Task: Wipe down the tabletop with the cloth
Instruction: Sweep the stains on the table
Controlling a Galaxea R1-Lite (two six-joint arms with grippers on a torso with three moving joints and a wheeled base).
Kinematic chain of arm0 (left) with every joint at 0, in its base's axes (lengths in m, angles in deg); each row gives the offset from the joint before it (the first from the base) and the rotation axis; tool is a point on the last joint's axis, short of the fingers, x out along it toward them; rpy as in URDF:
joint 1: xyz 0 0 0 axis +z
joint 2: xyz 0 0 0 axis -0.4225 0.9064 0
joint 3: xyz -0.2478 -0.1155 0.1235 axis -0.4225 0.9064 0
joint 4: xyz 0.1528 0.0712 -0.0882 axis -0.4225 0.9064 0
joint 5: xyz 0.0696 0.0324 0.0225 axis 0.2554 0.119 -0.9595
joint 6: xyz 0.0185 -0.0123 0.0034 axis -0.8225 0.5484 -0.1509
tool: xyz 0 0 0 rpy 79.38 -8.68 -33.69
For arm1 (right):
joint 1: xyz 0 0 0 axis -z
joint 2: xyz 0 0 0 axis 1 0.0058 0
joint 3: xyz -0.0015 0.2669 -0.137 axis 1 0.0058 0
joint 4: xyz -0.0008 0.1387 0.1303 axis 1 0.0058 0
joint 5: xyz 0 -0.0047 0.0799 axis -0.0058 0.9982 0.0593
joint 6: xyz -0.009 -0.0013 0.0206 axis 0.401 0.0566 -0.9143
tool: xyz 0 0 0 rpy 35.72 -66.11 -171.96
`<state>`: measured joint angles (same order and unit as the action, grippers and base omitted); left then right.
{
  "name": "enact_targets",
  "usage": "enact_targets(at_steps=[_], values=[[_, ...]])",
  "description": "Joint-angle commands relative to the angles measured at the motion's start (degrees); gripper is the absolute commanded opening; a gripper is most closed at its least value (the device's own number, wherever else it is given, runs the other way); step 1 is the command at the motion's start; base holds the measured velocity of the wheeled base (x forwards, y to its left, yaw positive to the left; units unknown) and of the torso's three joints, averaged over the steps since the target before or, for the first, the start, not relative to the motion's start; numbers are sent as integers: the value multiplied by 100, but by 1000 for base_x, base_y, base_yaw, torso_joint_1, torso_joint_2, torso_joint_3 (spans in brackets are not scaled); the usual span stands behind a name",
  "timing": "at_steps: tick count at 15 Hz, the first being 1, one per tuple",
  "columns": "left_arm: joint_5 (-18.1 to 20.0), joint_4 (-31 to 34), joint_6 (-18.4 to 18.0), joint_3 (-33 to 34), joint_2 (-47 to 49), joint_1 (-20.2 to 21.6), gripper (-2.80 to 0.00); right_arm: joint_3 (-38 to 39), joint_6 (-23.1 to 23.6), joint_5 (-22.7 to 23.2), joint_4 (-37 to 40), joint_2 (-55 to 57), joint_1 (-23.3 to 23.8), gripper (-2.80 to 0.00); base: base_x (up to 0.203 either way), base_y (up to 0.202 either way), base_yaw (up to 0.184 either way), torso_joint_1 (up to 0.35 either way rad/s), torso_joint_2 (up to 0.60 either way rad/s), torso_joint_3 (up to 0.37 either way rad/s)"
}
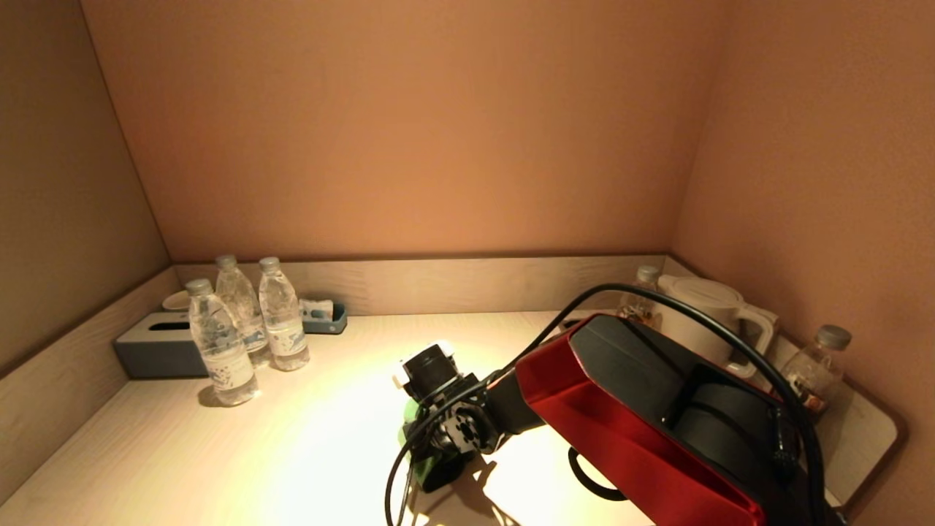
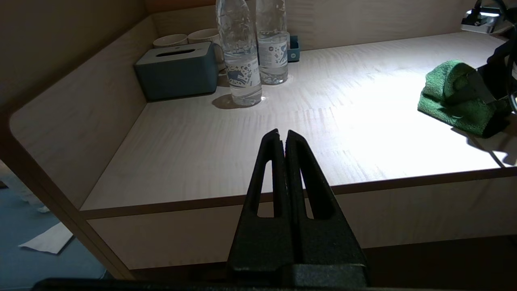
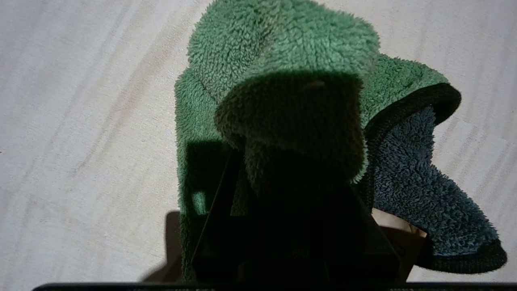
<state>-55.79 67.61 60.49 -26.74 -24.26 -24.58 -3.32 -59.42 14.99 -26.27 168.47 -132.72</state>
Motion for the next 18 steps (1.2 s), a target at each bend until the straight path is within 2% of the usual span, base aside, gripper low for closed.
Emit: enact_targets(at_steps=[1, 4, 9, 11, 16, 17, 18], values=[[1, 0, -5, -1, 4, 2, -280, 73, -22, 1, 31, 72, -150, -280, 0, 0, 0, 0, 0, 0], [1, 0, -14, -1, 4, 2, -280, 358, -57, 5, 23, 4, -498, -280, 0, 0, 0, 0, 0, 0], [1, 0, -5, -1, 4, -6, -280, 388, -59, -3, 22, -128, -555, -280, 0, 0, 0, 0, 0, 0], [1, 0, -14, -1, 4, 2, -280, 240, -45, -45, 22, -156, -260, -280, 0, 0, 0, 0, 0, 0], [1, 0, -5, -1, 4, 2, -280, 187, -39, -56, 23, -159, -203, -280, 0, 0, 0, 0, 0, 0], [1, 0, -14, -1, 4, 2, -280, 126, -32, -58, 26, -145, 1, -280, 0, 0, 0, 0, 0, 0], [1, 0, -5, -1, 4, -6, -280, 71, -26, -60, 30, -126, 443, -280, 0, 0, 0, 0, 0, 0]])
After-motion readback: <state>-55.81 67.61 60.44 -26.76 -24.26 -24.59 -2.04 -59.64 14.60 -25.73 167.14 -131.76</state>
